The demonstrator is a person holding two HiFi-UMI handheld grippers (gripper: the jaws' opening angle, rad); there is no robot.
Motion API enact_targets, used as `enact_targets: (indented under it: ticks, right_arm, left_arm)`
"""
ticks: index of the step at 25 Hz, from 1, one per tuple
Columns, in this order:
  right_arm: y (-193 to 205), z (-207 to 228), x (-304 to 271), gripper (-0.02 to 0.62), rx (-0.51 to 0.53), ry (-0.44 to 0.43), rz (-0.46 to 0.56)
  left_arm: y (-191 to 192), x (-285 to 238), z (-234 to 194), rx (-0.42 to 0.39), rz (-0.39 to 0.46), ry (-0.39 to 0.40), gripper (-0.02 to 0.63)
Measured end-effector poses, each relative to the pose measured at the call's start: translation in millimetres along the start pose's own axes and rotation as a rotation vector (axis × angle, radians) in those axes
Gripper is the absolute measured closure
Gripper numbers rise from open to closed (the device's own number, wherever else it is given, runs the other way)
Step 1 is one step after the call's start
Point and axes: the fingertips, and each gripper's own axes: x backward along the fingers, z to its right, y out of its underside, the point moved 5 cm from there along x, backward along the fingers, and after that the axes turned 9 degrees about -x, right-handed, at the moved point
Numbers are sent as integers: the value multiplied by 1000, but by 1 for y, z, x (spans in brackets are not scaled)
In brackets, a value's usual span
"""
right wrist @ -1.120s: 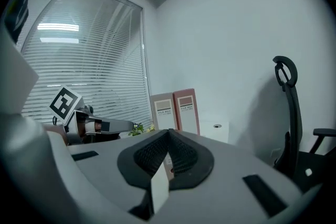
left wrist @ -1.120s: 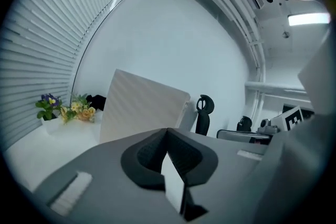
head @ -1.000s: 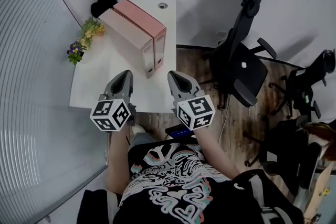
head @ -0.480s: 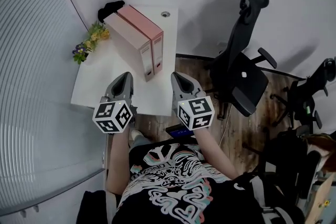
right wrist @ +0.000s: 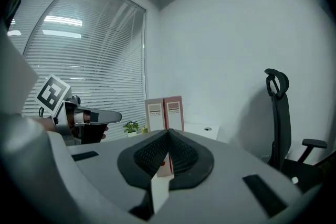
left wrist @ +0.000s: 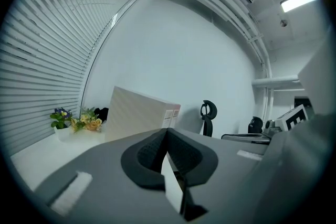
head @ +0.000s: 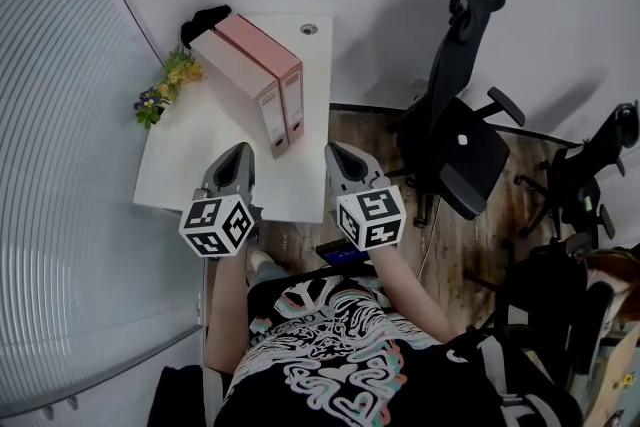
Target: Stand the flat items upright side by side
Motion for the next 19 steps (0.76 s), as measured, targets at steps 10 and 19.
enact_targets:
  ticks: [10, 19]
  right_arm:
    - [2, 0, 1, 597, -6, 2, -5]
    - [1, -1, -1, 597, -5, 1, -7]
  left_arm:
    - [3, 1, 1, -25, -13, -6, 606]
    - [3, 2, 0, -25, -17, -5, 606]
